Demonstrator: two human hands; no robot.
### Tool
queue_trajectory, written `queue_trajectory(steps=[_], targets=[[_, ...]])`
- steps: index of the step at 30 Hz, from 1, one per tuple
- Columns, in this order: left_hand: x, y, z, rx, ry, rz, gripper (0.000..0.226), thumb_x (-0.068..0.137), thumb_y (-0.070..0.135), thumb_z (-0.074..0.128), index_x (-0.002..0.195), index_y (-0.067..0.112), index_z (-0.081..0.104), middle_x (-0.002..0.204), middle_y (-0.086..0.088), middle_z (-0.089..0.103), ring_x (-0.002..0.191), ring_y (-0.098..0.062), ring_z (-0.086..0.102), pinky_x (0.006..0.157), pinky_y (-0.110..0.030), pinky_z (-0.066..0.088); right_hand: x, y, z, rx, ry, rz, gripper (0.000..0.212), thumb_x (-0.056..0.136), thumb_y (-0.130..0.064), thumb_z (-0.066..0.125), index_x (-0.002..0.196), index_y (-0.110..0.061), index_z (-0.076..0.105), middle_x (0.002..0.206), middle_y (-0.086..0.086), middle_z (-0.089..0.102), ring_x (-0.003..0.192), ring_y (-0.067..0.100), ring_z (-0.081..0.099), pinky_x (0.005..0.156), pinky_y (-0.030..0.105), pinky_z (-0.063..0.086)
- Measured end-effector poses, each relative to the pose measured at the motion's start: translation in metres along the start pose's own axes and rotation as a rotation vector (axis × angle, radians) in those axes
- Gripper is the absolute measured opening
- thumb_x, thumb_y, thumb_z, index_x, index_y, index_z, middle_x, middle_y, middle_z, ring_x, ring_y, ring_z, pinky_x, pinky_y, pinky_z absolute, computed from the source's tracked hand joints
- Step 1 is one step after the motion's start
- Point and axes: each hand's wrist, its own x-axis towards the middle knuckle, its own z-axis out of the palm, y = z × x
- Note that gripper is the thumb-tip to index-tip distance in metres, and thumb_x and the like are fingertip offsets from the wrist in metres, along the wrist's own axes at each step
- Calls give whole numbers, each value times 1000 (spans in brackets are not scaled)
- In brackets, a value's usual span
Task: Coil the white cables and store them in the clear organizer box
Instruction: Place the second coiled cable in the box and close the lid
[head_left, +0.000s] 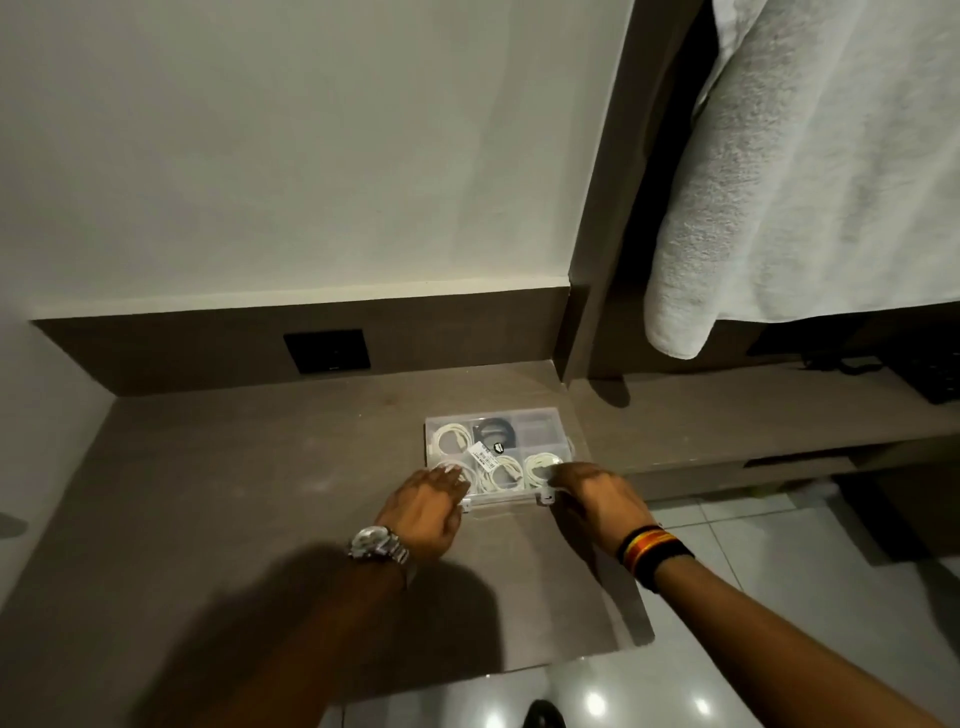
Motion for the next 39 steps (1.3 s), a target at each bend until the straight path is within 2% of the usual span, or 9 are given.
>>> queue_trajectory(steps=[11, 15, 21, 23, 27, 31, 34, 36, 39], targets=[[14, 3, 0, 261, -136, 39, 57, 99, 16, 40, 154, 17, 23, 163, -9, 22, 147, -28, 28, 115, -38, 31, 10, -7, 21, -252, 66, -30, 37, 94, -24, 65, 130, -16, 64, 128, 5, 65, 112, 27, 63, 90, 38, 57], [14, 5, 0, 389, 48, 116, 42, 68, 23, 84, 109, 16, 75, 108, -8, 76, 85, -22, 75, 56, -29, 59, 13, -8, 28, -283, 156, -60, 37, 72, -17, 86, 106, -12, 75, 97, 6, 75, 82, 27, 70, 63, 36, 61], [29, 4, 20, 482, -151, 69, 52, 100, 13, 37, 150, 3, 27, 156, -22, 33, 143, -38, 34, 113, -46, 33, 21, -5, 37, -299, 179, -54, 35, 73, -26, 86, 103, -13, 75, 94, 6, 74, 81, 27, 69, 62, 35, 61], [26, 10, 19, 505, -108, 53, 53, 95, 17, 53, 144, 3, 43, 147, -22, 48, 135, -36, 47, 110, -42, 40, 21, -6, 38, -300, 179, -37, 33, 75, -28, 84, 103, -15, 74, 94, 5, 74, 81, 26, 68, 67, 34, 60], [34, 10, 13, 459, 39, 90, 59, 29, 32, 99, 82, 13, 82, 84, -7, 79, 76, -20, 77, 64, -28, 62, 27, -2, 39, -255, 206, -21, 26, 82, -25, 77, 105, -15, 72, 98, 5, 73, 87, 26, 68, 75, 35, 59], [54, 5, 10, 381, 175, 48, 54, 51, 25, 94, 101, 11, 79, 103, -11, 78, 95, -22, 75, 80, -30, 61, 48, 2, 41, -191, 262, 39, 45, 83, -20, 80, 126, -10, 68, 126, 13, 70, 113, 31, 69, 98, 39, 57], [65, -5, 17, 140, 136, -31, 67, 91, 27, 59, 150, 7, 35, 157, -16, 35, 146, -30, 31, 118, -44, 31, 74, 10, 46, -222, 187, 106, 68, 94, -14, 65, 155, -6, 37, 161, 18, 40, 147, 34, 42, 120, 45, 35], [73, -12, 19, 61, 52, -110, 77, 94, 41, 46, 157, 16, 10, 166, -6, 7, 153, -25, 6, 122, -47, 17, 88, 13, 50, -217, 74, 122, 75, 99, -13, 47, 163, -10, 8, 172, 13, 9, 159, 30, 11, 128, 49, 10], [85, -15, 13, 39, -41, -174, 80, 95, 53, 37, 157, 23, -5, 166, 1, -10, 152, -20, -9, 123, -47, 3, 96, 8, 43, -190, 7, 150, 81, 99, -17, 44, 163, -13, -5, 173, 8, -7, 160, 31, -6, 128, 55, 2]])
